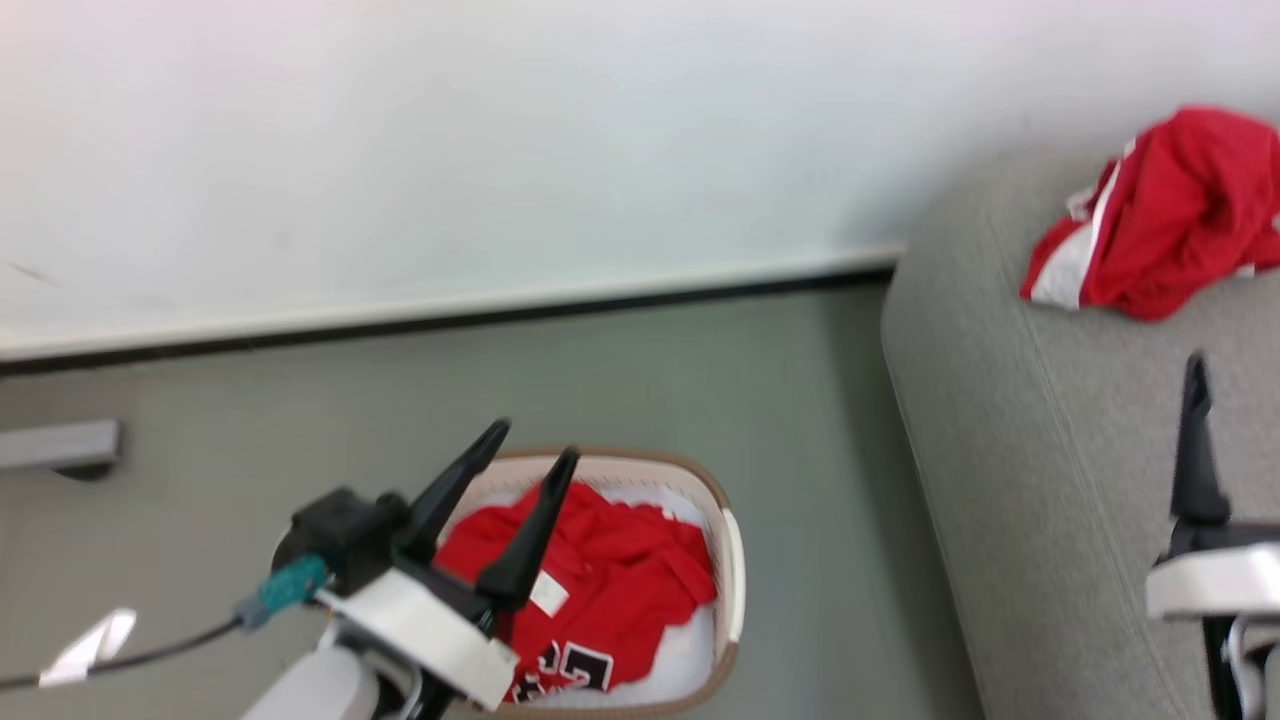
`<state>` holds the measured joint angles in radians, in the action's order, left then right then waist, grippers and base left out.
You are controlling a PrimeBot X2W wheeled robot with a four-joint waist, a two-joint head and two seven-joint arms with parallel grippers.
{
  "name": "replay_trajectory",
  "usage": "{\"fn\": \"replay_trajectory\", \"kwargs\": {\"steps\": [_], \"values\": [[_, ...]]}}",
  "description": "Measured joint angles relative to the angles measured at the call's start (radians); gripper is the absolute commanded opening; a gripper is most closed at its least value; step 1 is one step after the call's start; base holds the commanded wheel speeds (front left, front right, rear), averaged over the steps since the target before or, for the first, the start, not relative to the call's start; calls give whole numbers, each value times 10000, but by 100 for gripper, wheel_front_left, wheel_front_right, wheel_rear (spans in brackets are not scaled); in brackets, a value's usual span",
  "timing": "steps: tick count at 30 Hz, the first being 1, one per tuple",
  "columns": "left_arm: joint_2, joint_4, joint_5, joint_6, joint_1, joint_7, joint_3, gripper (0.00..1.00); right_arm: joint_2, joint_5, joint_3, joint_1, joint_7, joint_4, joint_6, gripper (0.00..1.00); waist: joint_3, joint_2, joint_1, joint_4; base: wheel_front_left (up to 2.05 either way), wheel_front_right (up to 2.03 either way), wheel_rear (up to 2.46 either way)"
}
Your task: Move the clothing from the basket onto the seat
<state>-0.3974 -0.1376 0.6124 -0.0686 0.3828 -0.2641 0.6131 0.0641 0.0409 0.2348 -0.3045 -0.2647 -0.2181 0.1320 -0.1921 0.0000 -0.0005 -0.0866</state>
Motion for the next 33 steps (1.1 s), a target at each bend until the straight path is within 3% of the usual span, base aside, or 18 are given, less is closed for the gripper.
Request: {"fn": "replay_trajectory", "kwargs": {"steps": [17, 25, 33], "values": [[1584, -518, -2105, -305, -3431, -2, -3338, 100, -151, -1197, -2050, 3384, -2, 832, 0, 100, 2095, 0, 2, 1536, 0, 0, 0], [2278, -796, -2742, -535, -4054, -2, -4539, 100, -150, -1622, -2307, 3919, 0, 627, 0, 100, 2388, 0, 3, 1717, 0, 0, 0], [2625, -955, -3030, -589, -4160, -2, -4974, 100, -148, -1806, -2424, 3987, -2, 491, 0, 100, 2422, 0, 5, 1648, 0, 0, 0]]}}
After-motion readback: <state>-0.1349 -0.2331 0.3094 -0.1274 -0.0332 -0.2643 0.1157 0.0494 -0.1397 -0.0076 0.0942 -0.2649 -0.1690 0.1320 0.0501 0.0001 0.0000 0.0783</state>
